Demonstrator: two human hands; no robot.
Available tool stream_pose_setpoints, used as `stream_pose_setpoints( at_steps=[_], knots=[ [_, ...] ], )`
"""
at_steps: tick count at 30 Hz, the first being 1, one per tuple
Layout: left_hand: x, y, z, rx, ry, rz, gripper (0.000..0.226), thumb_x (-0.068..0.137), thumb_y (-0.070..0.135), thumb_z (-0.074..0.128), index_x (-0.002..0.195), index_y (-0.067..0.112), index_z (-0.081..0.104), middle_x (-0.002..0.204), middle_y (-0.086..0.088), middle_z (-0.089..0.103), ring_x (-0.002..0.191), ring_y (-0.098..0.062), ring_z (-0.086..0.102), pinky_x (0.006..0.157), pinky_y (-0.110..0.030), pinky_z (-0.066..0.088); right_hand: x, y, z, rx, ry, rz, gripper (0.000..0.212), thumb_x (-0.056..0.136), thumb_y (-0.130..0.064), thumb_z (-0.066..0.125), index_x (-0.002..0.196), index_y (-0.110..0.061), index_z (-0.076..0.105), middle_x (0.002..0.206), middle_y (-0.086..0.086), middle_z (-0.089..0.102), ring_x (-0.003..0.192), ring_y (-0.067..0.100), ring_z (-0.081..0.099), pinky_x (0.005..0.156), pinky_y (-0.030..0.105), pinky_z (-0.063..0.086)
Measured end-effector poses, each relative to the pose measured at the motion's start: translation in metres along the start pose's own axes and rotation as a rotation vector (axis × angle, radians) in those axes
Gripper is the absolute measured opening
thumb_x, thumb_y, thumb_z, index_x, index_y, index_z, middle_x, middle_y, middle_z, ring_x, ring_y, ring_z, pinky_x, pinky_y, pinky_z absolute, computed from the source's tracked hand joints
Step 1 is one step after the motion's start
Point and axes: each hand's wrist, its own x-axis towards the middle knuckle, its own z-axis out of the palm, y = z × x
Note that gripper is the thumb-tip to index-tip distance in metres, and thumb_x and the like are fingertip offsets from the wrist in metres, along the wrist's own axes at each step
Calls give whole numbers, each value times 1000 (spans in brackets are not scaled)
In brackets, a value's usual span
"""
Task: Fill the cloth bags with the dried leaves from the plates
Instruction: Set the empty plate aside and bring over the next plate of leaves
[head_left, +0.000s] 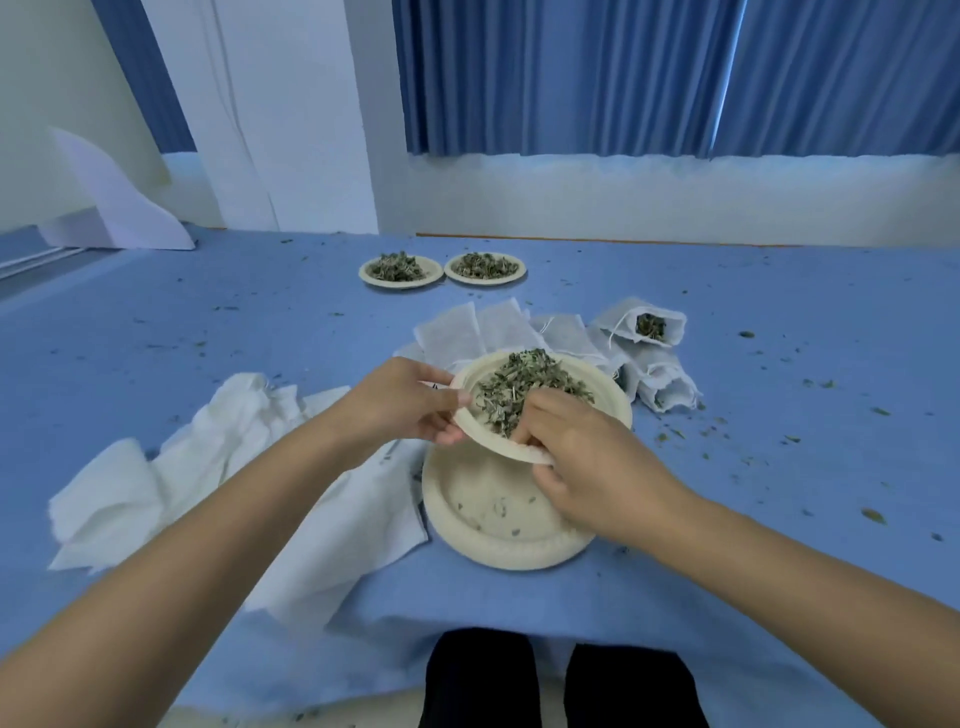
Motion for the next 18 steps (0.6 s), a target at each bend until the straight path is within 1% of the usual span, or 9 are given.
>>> stream_pose_setpoints(
  at_steps=[3,5,6,8,10,12,14,16,18],
  knots=[
    [-12,-10,-8,274,49,19,13,94,1,55,103,6,64,63,-4,68,46,-13,61,47,-20,50,-12,-18,8,24,-53,-4,16,75,4,57,87,-6,60,91,2,50,87,18,48,69,30,42],
    [-17,-16,-14,509,87,36,28,93,-7,40,102,6,63,79,-4,69,44,-12,60,46,-18,48,-16,-24,14,42,-70,15,17,76,2,55,89,-8,59,91,-3,47,89,15,47,71,28,41],
    [-19,-19,-15,604,68,23,33,91,-9,36,102,8,62,89,-4,67,45,-12,60,47,-18,48,-18,-27,17,50,-82,30,18,77,1,55,91,-9,59,91,-6,44,90,13,46,72,27,40],
    [-22,-27,-13,712,3,-19,34,89,-10,37,102,9,62,98,-5,63,50,-14,62,53,-23,54,-20,-30,22,71,-118,48,18,79,-1,55,94,-10,59,92,-8,41,91,11,45,74,28,41],
    [-24,-35,-8,785,-12,-39,33,82,-12,45,103,6,63,90,-7,64,58,-19,63,64,-33,59,-20,-32,24,101,-149,59,15,79,-3,57,92,-10,60,91,-8,43,91,12,47,75,31,42],
    [-23,-42,-4,843,29,-38,32,76,-13,52,100,5,64,74,-4,61,62,-18,59,74,-38,59,-20,-34,26,177,-157,102,12,78,-3,59,87,-11,61,88,-6,47,85,14,50,73,33,43],
    [-22,-45,-3,847,80,-16,26,80,-12,52,91,9,64,74,-2,61,56,-9,56,74,-31,57,-21,-34,27,272,-142,155,11,75,-2,62,83,-9,64,84,-5,50,76,12,51,68,29,41],
    [-21,-45,-4,795,136,14,25,84,-8,50,80,14,61,81,-6,68,48,-3,56,61,-18,51,-22,-32,27,345,-122,179,10,73,0,65,80,-6,68,80,-4,51,67,3,46,65,20,35],
    [-19,-41,-7,774,208,56,24,84,-6,52,77,15,62,87,-6,70,51,-4,55,53,-11,42,-23,-30,27,389,-110,185,8,73,0,68,80,-4,70,78,-4,52,64,1,45,65,16,33]
  ],
)
